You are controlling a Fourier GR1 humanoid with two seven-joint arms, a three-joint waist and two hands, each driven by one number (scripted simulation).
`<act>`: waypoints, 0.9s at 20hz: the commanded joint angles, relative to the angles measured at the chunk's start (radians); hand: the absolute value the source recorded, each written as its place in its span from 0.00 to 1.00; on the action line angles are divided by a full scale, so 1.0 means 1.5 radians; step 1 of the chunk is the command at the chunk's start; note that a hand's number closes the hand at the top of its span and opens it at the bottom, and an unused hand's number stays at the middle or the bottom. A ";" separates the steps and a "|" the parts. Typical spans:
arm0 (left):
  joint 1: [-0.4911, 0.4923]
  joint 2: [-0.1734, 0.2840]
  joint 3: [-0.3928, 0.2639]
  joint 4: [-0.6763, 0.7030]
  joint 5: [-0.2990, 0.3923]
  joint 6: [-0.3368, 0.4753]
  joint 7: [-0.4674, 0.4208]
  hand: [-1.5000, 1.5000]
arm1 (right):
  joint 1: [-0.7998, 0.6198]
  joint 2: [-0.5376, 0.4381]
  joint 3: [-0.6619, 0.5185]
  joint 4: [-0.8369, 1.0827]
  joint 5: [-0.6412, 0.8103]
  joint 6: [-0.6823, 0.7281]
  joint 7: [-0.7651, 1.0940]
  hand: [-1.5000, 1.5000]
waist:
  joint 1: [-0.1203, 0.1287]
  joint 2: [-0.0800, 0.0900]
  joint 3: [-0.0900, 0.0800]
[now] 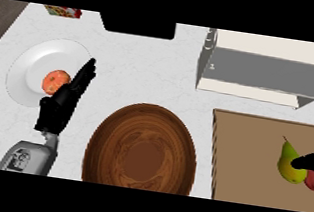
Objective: Pick the pear from the tray and place it in the tiered shelf
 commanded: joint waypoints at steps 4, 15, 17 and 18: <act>0.010 -0.007 -0.001 -0.037 -0.014 -0.010 0.025 0.50 | -0.032 0.031 0.000 0.085 0.065 -0.007 -0.055 0.00 | 0.003 0.000 0.000; 0.020 -0.028 0.012 -0.008 -0.022 -0.009 -0.018 0.50 | 0.019 0.080 0.005 0.125 0.133 -0.036 -0.125 0.00 | 0.001 0.000 0.000; 0.027 -0.014 0.012 -0.044 -0.023 -0.025 0.017 0.50 | 0.064 0.077 -0.014 0.082 0.121 -0.021 -0.128 0.00 | -0.001 -0.001 0.000; -0.022 -0.011 0.038 -0.003 -0.023 -0.019 0.010 0.50 | -0.004 0.080 -0.016 0.120 0.122 -0.011 -0.106 0.00 | 0.000 0.000 0.000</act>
